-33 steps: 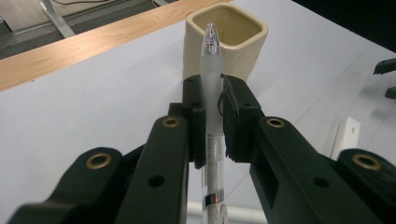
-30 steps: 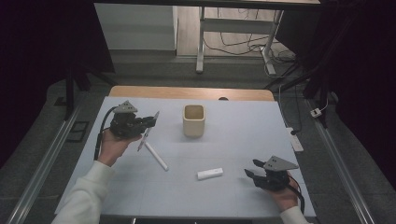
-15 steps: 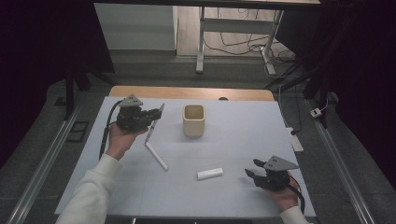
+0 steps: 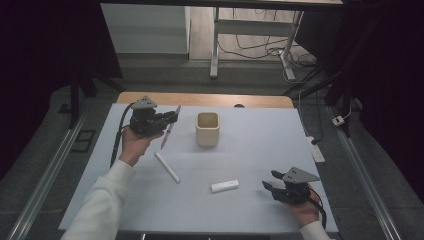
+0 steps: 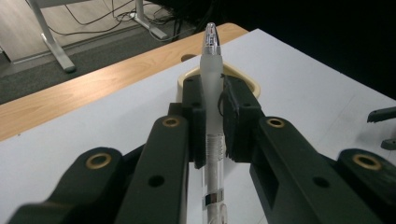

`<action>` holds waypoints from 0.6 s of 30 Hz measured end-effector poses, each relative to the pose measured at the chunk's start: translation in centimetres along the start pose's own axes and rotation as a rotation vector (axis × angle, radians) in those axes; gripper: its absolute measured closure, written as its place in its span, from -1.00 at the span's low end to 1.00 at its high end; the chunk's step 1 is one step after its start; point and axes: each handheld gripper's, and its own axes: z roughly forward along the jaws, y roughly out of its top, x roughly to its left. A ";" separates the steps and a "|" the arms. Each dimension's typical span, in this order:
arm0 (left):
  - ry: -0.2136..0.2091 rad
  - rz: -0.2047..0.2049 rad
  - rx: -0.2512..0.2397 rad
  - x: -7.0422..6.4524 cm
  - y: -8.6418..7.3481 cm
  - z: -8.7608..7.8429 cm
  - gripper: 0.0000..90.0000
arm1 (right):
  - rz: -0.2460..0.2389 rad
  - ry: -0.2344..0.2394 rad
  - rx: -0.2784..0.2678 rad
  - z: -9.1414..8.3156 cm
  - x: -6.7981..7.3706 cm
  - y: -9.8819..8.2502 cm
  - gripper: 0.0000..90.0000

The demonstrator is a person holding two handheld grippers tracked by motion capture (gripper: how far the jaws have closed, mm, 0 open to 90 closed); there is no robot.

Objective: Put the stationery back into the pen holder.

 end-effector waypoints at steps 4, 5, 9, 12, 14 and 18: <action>-0.001 0.006 -0.002 -0.1 0.5 0.2 0.77 | 0.018 0.008 -0.004 -0.1 0.0 0.0 -0.02; -0.001 0.006 -0.003 -0.1 0.7 0.3 0.77 | 0.020 0.011 -0.006 -0.1 0.0 0.0 -0.03; -0.007 0.010 -0.012 -0.2 1.2 0.6 0.77 | 0.035 0.011 -0.018 -0.1 -0.1 0.0 -0.08; -0.012 0.009 -0.022 -0.2 1.6 0.8 0.77 | 0.038 0.017 -0.023 -0.1 -0.1 0.0 -0.08; -0.016 0.009 -0.025 -0.3 1.8 1.0 0.77 | 0.036 0.018 -0.020 0.0 -0.1 0.0 -0.09; -0.013 0.011 -0.029 -0.4 2.1 1.4 0.77 | 0.036 0.016 -0.010 0.0 -0.1 0.0 -0.09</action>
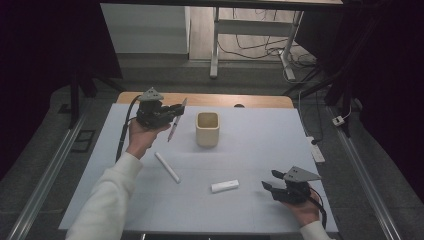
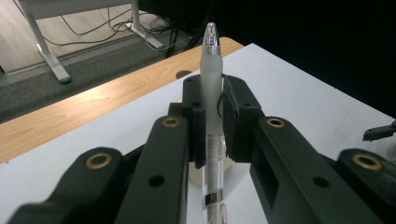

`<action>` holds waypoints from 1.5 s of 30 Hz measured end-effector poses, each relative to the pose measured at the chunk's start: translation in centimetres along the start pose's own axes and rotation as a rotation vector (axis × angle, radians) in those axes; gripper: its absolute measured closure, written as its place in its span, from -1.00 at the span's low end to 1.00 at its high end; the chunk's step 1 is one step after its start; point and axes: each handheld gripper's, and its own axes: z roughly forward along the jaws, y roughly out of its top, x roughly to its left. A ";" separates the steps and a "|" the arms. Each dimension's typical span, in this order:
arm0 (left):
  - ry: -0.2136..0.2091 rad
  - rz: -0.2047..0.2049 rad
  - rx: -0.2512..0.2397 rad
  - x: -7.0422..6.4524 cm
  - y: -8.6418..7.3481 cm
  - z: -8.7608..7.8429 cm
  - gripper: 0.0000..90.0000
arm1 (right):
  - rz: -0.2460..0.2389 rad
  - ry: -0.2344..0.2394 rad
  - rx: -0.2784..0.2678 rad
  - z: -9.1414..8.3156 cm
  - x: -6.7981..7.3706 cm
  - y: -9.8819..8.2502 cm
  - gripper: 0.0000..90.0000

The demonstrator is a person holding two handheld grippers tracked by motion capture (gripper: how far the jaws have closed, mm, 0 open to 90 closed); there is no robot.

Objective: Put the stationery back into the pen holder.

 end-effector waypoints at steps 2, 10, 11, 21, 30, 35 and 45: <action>-0.003 0.006 -0.003 -0.1 0.1 0.2 0.77 | -0.001 0.006 0.000 0.0 0.0 0.0 -0.09; -0.007 0.014 -0.016 -0.2 0.7 1.3 0.77 | -0.001 0.011 0.001 0.2 0.0 0.0 -0.09; -0.010 0.010 -0.018 -0.2 0.8 1.4 0.77 | 0.000 0.008 -0.002 0.2 0.0 0.0 -0.09; 0.009 0.032 -0.021 -0.4 1.7 2.8 0.77 | -0.007 -0.008 0.003 0.2 0.1 -0.1 -0.08; 0.008 0.065 -0.036 -1.2 2.9 4.2 0.77 | -0.005 -0.012 -0.006 0.0 0.1 -0.2 -0.08; 0.007 0.061 -0.043 -1.2 3.3 4.9 0.77 | -0.008 -0.011 0.004 0.1 0.1 -0.3 -0.07; 0.011 0.075 -0.050 -1.2 3.5 7.0 0.77 | -0.012 -0.016 0.008 0.1 0.0 -0.3 -0.07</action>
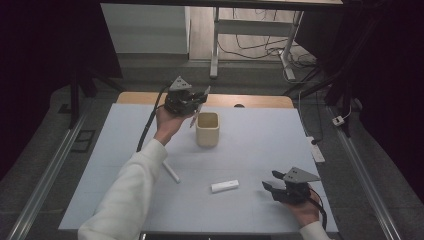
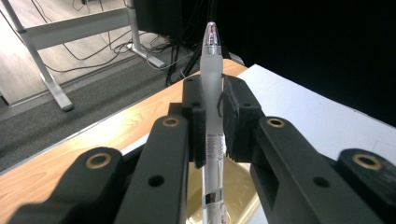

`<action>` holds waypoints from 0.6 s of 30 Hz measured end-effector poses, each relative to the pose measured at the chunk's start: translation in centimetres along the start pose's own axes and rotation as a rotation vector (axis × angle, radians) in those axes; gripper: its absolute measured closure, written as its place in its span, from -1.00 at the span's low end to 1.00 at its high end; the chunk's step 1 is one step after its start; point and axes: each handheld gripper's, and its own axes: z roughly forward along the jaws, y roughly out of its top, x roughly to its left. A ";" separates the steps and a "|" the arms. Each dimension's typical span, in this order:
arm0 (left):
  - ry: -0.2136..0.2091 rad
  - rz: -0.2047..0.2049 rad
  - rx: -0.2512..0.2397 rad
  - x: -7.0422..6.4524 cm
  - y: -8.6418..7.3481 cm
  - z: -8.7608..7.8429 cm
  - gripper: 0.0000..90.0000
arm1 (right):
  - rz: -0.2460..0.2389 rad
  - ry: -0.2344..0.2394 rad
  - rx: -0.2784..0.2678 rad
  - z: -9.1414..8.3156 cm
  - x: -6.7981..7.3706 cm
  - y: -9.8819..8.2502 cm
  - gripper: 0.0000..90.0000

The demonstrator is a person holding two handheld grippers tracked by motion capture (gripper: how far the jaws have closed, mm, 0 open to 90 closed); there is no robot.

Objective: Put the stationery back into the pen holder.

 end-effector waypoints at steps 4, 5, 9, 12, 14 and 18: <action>-0.009 -0.020 -0.008 0.1 0.3 0.7 0.77 | 0.004 0.004 0.001 0.1 0.0 -0.1 -0.07; -0.008 -0.018 -0.008 0.1 0.5 0.9 0.77 | 0.004 0.003 0.001 0.0 0.0 -0.1 -0.07; 0.007 0.004 -0.010 -0.1 0.8 1.7 0.77 | 0.003 0.002 -0.001 0.0 0.0 -0.1 -0.07; 0.013 0.003 -0.009 0.0 0.7 2.4 0.77 | 0.003 0.002 0.005 -0.2 0.0 -0.2 -0.07; 0.009 -0.007 -0.014 0.2 0.6 2.7 0.77 | 0.008 -0.001 0.000 -0.2 0.0 -0.3 -0.07; 0.013 -0.015 -0.019 0.4 0.4 3.1 0.76 | 0.014 -0.010 0.010 -0.4 0.0 -0.6 -0.07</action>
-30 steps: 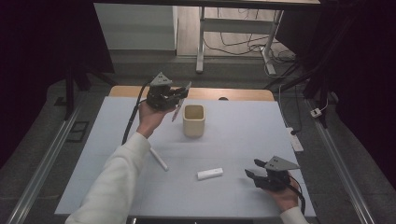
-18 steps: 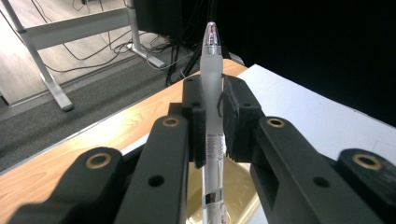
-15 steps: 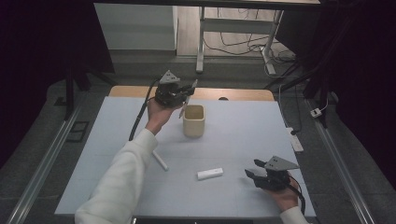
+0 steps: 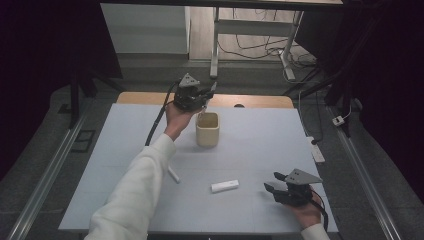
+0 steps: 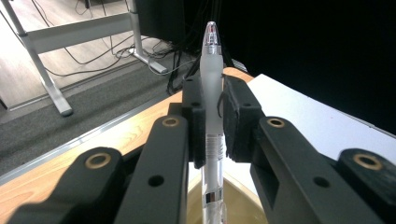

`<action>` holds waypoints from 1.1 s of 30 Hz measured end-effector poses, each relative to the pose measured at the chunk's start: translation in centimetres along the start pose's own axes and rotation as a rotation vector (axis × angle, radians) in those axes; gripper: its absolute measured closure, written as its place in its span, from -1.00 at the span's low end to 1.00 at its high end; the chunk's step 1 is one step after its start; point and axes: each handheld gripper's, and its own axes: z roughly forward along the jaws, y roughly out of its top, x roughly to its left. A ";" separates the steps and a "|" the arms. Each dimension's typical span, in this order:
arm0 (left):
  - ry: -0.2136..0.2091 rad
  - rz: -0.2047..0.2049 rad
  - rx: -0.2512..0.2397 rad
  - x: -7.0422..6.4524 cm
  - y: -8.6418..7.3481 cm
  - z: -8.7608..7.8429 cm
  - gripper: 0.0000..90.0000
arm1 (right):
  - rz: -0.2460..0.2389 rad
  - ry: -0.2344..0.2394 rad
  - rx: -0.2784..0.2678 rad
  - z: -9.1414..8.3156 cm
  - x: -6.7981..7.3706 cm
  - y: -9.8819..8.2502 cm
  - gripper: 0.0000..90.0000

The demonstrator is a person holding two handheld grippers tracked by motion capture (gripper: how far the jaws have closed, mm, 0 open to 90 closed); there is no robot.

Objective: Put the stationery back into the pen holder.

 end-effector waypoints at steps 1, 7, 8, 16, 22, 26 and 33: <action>-0.002 -0.001 -0.001 0.0 0.0 0.0 0.76 | 0.002 0.005 -0.001 0.0 0.0 -0.1 -0.07; -0.009 -0.011 -0.015 0.0 -0.1 0.2 0.76 | 0.002 0.002 0.003 0.0 0.0 -0.1 -0.07; -0.009 -0.010 -0.012 0.0 -0.1 0.3 0.75 | 0.002 0.001 0.003 0.0 0.0 -0.1 -0.07; -0.002 0.000 0.012 -0.3 -0.7 0.7 0.75 | 0.003 0.007 0.003 0.2 -0.1 -0.2 -0.07; -0.025 -0.006 0.062 -0.2 -1.3 0.6 0.52 | 0.006 0.007 0.006 0.2 -0.1 -0.2 -0.07; -0.018 0.002 0.066 -0.3 -1.6 -0.1 0.22 | 0.008 0.005 0.002 0.1 -0.1 -0.1 -0.07; -0.058 0.002 0.083 -0.1 -2.0 -1.2 0.14 | 0.008 0.009 0.001 0.3 0.0 0.0 -0.08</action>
